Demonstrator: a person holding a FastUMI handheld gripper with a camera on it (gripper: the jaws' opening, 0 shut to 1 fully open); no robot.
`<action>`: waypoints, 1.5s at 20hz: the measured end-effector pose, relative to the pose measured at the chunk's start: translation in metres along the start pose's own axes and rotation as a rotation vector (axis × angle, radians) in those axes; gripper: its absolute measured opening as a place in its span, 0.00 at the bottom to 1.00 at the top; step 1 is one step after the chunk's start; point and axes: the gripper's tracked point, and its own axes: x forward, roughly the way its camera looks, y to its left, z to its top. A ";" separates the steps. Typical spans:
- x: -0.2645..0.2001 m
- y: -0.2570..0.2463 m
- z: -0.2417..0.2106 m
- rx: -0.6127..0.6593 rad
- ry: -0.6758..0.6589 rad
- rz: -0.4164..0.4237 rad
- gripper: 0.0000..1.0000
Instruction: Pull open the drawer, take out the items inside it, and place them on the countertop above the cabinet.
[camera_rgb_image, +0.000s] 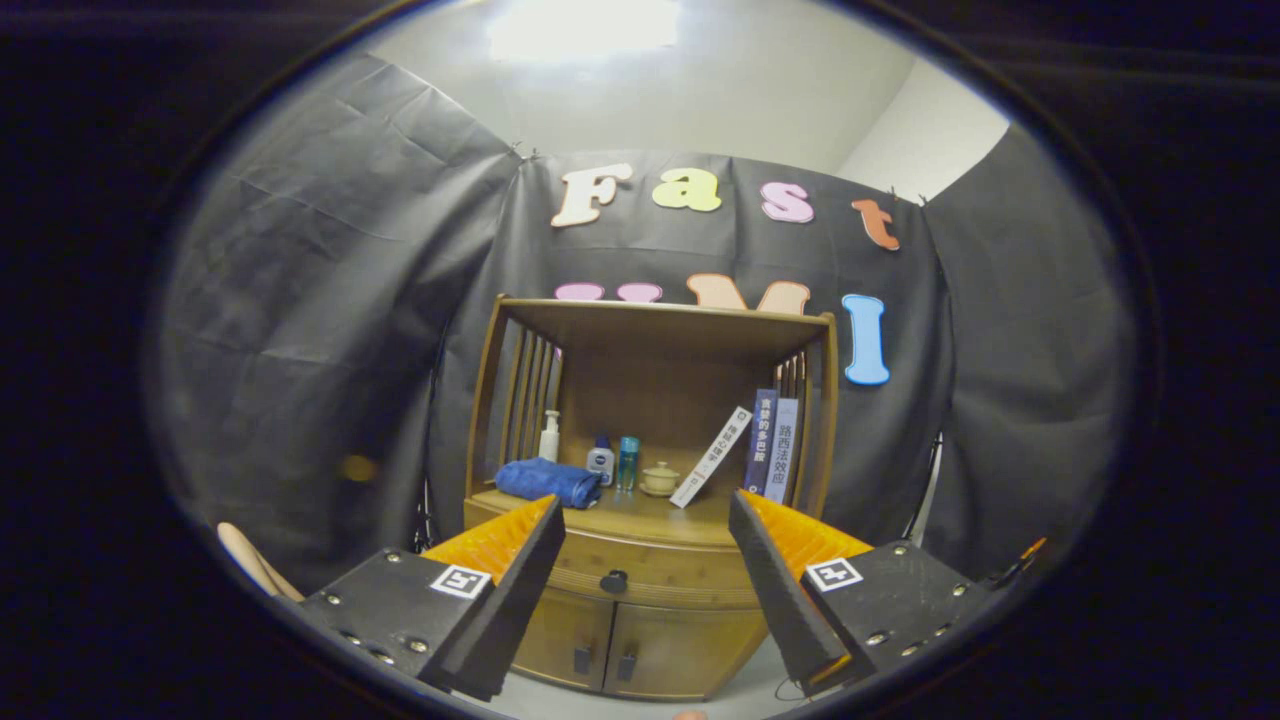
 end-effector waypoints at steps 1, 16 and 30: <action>0.000 -0.003 -0.002 0.006 0.005 -0.005 0.99; 0.095 0.027 -0.140 -0.025 0.137 -0.011 0.99; 0.216 0.034 -0.276 0.003 0.422 -0.044 0.85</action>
